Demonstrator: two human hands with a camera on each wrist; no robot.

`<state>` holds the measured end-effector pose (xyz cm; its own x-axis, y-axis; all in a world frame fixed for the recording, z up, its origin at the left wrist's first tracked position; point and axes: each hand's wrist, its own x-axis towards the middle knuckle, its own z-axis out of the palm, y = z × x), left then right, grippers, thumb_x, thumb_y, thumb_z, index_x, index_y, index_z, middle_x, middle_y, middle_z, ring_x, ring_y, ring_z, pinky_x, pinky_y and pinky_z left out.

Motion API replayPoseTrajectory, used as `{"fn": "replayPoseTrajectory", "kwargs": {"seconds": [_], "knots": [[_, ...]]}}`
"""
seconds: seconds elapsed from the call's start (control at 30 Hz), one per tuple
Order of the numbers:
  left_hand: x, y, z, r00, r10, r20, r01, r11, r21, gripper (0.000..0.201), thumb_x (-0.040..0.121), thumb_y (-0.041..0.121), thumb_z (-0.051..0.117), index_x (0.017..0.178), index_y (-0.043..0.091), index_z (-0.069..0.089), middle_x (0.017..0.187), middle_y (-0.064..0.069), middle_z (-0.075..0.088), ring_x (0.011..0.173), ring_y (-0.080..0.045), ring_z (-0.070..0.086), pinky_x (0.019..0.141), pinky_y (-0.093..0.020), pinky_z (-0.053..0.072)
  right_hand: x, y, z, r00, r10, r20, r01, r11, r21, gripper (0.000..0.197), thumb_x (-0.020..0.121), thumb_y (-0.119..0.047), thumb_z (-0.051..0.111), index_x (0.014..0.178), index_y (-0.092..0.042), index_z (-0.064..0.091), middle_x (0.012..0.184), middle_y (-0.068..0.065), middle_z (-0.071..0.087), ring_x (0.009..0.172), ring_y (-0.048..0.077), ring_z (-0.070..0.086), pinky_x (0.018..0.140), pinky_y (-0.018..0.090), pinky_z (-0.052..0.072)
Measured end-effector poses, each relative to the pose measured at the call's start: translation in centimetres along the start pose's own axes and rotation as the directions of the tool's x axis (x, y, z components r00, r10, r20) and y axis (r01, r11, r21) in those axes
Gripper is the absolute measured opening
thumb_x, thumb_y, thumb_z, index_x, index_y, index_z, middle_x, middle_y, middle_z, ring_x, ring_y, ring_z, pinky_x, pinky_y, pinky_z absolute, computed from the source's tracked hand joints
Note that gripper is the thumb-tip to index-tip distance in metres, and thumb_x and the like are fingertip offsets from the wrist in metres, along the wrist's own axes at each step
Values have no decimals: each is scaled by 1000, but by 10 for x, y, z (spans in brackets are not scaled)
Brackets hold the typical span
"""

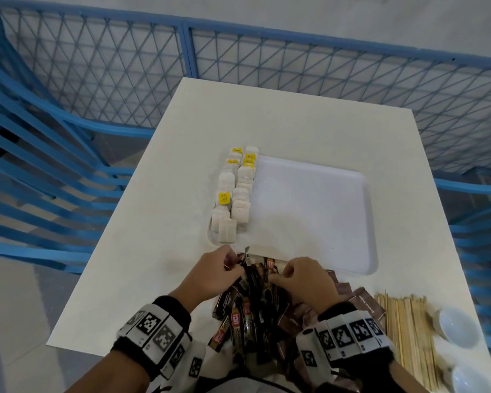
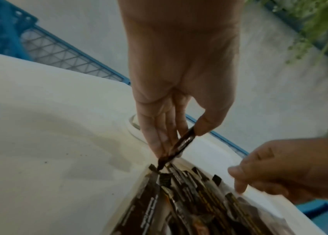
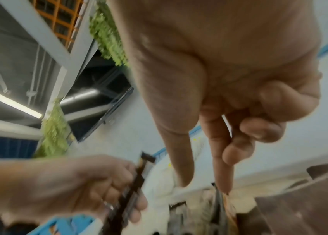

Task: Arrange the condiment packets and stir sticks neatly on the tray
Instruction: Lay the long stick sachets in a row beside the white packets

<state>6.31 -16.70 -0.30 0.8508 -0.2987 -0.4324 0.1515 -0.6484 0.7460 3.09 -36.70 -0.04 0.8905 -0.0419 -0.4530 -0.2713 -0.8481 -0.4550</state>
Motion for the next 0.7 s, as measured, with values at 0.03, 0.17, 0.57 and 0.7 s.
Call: {"fn": "replayPoseTrajectory", "kwargs": {"seconds": [0.03,0.17,0.57,0.7], "knots": [[-2,1,-2,1000,-25,-3,25,997,-75,4,89,19,55,88,14,54,90,-4,69,84,-19,64,72,-27,50,0,-2,2,999,0,33,2,999,-49,42,81,-45,63,75,-4,68,72,6,65,67,15,59,65,26,49],[-10,1,-11,991,-68,114,92,970,-226,7,92,9,42,92,14,47,81,-2,65,77,-13,60,67,-21,44,3,-6,10,996,22,83,-17,998,-63,31,81,-26,56,79,2,68,80,13,69,74,21,63,70,30,50],[-18,7,-11,975,111,192,-37,935,-353,15,92,23,58,106,22,54,87,18,62,77,9,58,70,-11,44,-8,-48,-8,959,-282,35,213,795,567,16,89,-8,58,100,-8,69,79,-12,65,64,-5,59,65,9,45],[-19,1,-17,971,131,198,-72,958,-277,13,96,22,51,86,19,59,70,14,59,64,3,53,64,-13,42,-9,-46,-2,950,-307,61,210,769,604,13,89,-10,58,98,-9,67,82,-5,67,72,7,62,70,15,51]]}}
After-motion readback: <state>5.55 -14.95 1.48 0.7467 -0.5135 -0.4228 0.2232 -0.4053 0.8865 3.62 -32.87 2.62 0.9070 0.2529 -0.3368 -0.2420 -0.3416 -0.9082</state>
